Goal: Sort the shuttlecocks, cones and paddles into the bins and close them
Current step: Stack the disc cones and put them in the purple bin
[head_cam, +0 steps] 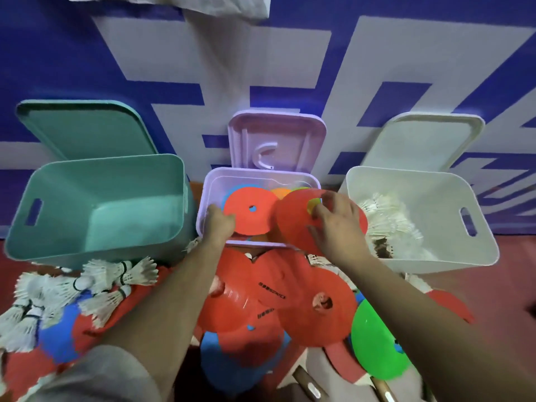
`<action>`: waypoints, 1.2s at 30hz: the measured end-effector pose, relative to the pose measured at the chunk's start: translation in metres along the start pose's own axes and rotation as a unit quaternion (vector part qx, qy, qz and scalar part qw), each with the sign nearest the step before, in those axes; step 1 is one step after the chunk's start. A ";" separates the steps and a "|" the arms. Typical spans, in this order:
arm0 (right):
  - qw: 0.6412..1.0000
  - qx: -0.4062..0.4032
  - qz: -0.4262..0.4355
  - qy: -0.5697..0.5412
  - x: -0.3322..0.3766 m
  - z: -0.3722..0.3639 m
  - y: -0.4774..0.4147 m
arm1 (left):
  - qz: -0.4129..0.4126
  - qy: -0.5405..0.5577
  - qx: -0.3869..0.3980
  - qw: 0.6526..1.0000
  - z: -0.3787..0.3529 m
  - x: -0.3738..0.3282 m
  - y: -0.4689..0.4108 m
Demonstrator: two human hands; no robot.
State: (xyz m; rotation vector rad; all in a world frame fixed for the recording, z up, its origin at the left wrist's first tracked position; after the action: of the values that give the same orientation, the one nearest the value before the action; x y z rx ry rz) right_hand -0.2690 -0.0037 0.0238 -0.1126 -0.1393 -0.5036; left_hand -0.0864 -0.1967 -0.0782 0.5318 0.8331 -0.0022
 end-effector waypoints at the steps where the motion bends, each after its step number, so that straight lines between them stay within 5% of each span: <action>1: 1.000 -0.002 0.005 0.008 0.003 -0.003 0.000 | -0.064 -0.137 -0.024 0.988 0.000 -0.002 0.000; 5: 0.998 -0.015 0.020 0.057 0.011 -0.006 -0.003 | -0.271 -0.209 0.100 0.935 -0.020 -0.016 0.007; 8: 0.996 -0.007 0.011 0.085 0.015 -0.011 -0.006 | -0.247 -0.291 0.184 0.906 -0.036 -0.011 0.000; 18: 0.996 -0.002 0.013 0.090 0.026 -0.032 -0.008 | -0.301 -0.395 0.191 0.847 -0.051 -0.014 -0.027; 24: 0.993 0.003 -0.012 0.118 0.033 -0.035 -0.029 | -0.259 -0.218 0.071 0.938 -0.028 -0.008 -0.025; 28: 0.992 0.036 -0.005 0.117 0.042 -0.051 -0.041 | -0.219 -0.217 0.017 0.951 -0.008 -0.008 -0.025; 32: 0.992 0.092 0.010 0.086 0.059 -0.077 -0.047 | -0.238 -0.185 0.099 0.948 -0.013 -0.006 -0.028; 36: 0.985 0.157 -0.063 0.036 0.048 -0.097 -0.042 | -0.240 -0.203 0.214 0.925 -0.030 0.004 -0.023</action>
State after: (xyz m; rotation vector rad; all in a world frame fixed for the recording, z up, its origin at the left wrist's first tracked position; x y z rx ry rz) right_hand -0.2377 -0.0772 -0.0604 0.2243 -0.1531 -0.6045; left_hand -0.1091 -0.2021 -0.1077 0.6938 0.5325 -0.7395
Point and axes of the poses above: each hand's wrist, its own y-axis away from the middle knuckle, its own z-axis out of the back of the hand, x = y × z, the point moved 3 cm from there along -y, towards the middle knuckle, and after that the axes turned 3 degrees about -z, right-handed, at the moved point
